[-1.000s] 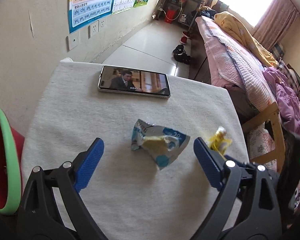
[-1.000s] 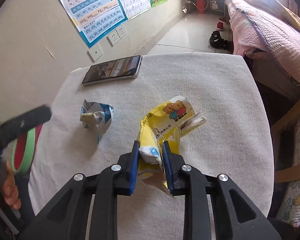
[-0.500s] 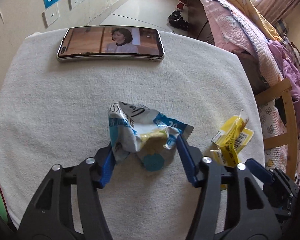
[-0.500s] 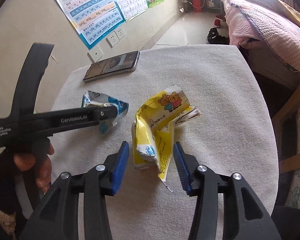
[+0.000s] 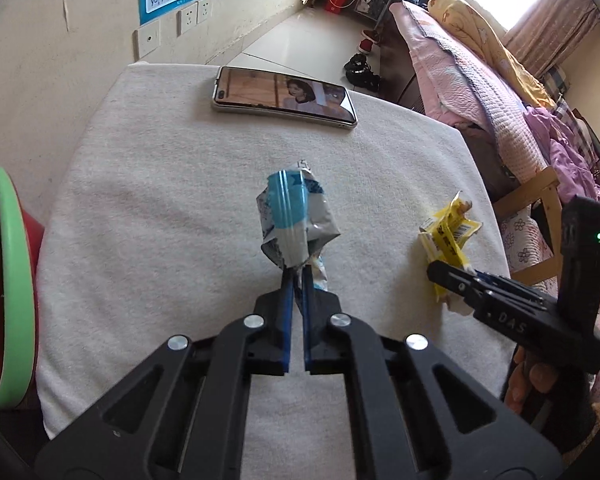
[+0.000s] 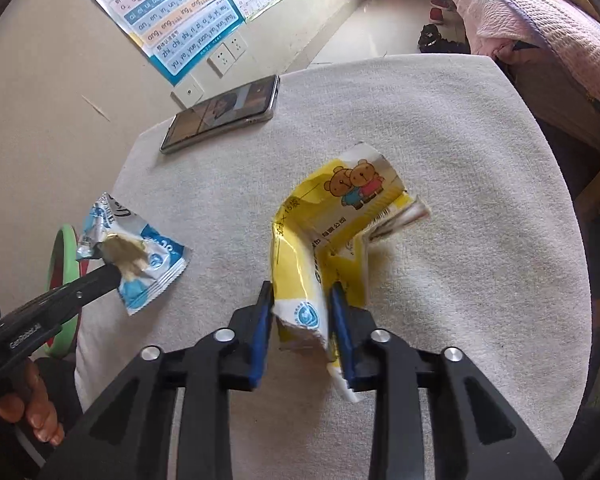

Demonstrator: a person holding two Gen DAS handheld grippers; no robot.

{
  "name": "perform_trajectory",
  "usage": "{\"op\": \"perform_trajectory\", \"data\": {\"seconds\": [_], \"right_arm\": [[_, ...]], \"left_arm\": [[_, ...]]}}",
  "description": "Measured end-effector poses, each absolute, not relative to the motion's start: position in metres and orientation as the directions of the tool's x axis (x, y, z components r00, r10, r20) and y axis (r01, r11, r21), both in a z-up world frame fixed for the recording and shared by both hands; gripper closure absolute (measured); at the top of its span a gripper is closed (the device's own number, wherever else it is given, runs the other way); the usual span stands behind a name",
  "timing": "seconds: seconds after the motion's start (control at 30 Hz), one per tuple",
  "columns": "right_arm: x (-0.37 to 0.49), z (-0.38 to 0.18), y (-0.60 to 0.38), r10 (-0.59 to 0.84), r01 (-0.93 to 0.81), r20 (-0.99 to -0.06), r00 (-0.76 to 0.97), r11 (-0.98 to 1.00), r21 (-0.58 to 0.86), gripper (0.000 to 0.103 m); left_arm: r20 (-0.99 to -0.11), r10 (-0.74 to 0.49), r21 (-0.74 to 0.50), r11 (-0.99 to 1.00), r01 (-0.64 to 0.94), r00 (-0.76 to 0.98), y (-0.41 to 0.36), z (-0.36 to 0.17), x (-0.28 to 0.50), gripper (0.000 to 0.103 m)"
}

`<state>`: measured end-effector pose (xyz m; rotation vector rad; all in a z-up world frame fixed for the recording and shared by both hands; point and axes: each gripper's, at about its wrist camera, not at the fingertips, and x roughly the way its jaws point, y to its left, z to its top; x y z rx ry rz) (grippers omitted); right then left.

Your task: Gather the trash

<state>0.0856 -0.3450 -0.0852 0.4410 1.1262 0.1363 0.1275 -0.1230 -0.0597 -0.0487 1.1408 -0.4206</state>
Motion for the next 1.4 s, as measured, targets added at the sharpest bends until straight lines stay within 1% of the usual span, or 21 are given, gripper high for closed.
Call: {"op": "perform_trajectory", "data": {"seconds": [0.1,0.33,0.7,0.83,0.87,0.93,0.97,1.1,1.4], "right_arm": [[0.078,-0.075,-0.334,0.327,0.072,-0.832,0.448,0.914,0.398,0.076],[0.068,-0.047,-0.297,0.371,-0.02,-0.805,0.463,0.912,0.409,0.076],[0.063,-0.001,-0.212,0.464,-0.235,-0.756,0.462,0.886,0.4,0.076],[0.062,0.003,-0.199,0.46,-0.265,-0.755,0.467,0.887,0.377,0.076],[0.061,0.002,-0.199,0.457,-0.263,-0.757,0.466,0.889,0.375,0.076],[0.062,-0.001,-0.201,0.449,-0.253,-0.765,0.462,0.893,0.371,0.075],[0.062,-0.004,-0.203,0.445,-0.246,-0.77,0.457,0.895,0.372,0.075],[0.061,-0.012,-0.209,0.438,-0.223,-0.783,0.442,0.899,0.377,0.076],[0.058,-0.02,-0.205,0.44,-0.239,-0.795,0.418,0.897,0.371,0.076]], "left_arm": [[-0.877,-0.332,-0.241,0.929,0.281,0.347,-0.104,-0.062,0.114,0.1],[-0.876,-0.319,-0.266,0.945,0.19,0.361,-0.06,-0.064,0.092,0.1],[-0.816,-0.295,-0.267,0.955,0.129,0.497,-0.013,-0.019,0.085,0.1],[-0.817,-0.282,-0.273,0.957,0.094,0.503,0.0,-0.021,0.087,0.099],[-0.819,-0.28,-0.277,0.957,0.083,0.501,0.003,-0.023,0.086,0.094],[-0.833,-0.28,-0.283,0.957,0.067,0.478,0.009,-0.031,0.086,0.064],[-0.838,-0.274,-0.279,0.958,0.061,0.472,0.01,-0.035,0.085,0.044],[-0.856,-0.266,-0.274,0.961,0.048,0.443,0.011,-0.053,0.084,0.043],[-0.913,-0.195,-0.199,0.98,0.028,0.359,-0.005,-0.09,0.104,0.043]]}}
